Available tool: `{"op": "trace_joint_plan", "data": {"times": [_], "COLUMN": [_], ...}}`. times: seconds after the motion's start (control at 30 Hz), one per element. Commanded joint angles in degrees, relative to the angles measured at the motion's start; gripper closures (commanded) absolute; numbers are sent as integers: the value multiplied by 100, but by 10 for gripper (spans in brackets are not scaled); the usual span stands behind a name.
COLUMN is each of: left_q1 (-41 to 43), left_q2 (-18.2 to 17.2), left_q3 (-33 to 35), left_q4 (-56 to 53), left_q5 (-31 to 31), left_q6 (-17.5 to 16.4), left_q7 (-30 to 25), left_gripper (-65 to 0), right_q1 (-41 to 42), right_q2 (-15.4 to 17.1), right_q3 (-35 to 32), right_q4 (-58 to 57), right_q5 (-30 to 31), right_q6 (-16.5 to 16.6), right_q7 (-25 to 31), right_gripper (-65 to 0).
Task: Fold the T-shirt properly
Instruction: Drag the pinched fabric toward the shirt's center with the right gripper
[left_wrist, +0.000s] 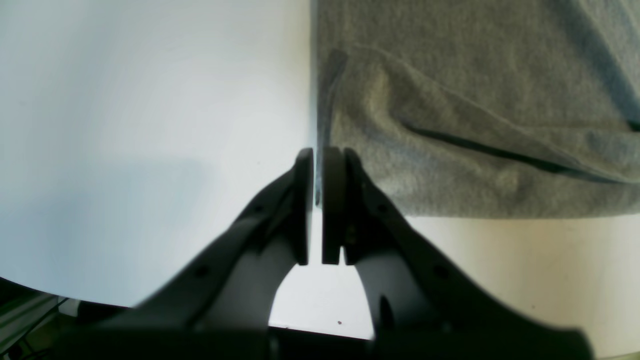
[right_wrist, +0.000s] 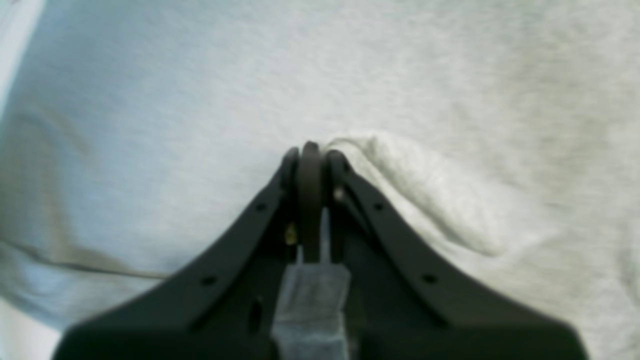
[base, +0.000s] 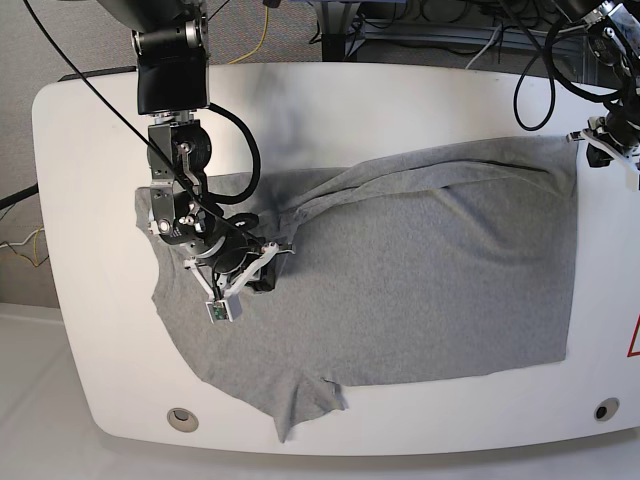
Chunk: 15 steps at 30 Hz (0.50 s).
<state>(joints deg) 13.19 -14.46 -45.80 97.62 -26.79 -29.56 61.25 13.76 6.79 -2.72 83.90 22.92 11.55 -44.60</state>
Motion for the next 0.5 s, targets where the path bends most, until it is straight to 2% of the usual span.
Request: {"op": "trace_joint_plan", "data": {"times": [0.0,0.1,0.17,0.27,0.4,0.47], "left_q1": [-40,-40,-31,-31,-31,-31], "left_q2": [-97,-97,-97,-97,-97,-97], "left_q3": [-22,-22,-22,-22,-22,-22], "left_q4": [106,106,106,106,106,115], "left_q5": [-60,-60,-60,-60,-60,-60], "left_q6": [-11,-11,-11,-11,-11,-11], "left_q7": [-99,-99,-99,-99,-99,-99], "left_gripper": [-30,-30,-30,-30,-30,-30], "right_q1": [158,158,141,105,18,9], "right_q2": [-6,-6,20,20,20,29], "right_q3": [13,13,22,22,30,30], "right_q4": [98,98,98,116,125,133], "right_q5": [-133,-248,-221,-239,-239,-239], "right_q6": [62,62,62,27,27,27], "right_q7": [157,157,157,157,157,157], "right_gripper": [-1,-5,-40,-164,-378,-447]}}
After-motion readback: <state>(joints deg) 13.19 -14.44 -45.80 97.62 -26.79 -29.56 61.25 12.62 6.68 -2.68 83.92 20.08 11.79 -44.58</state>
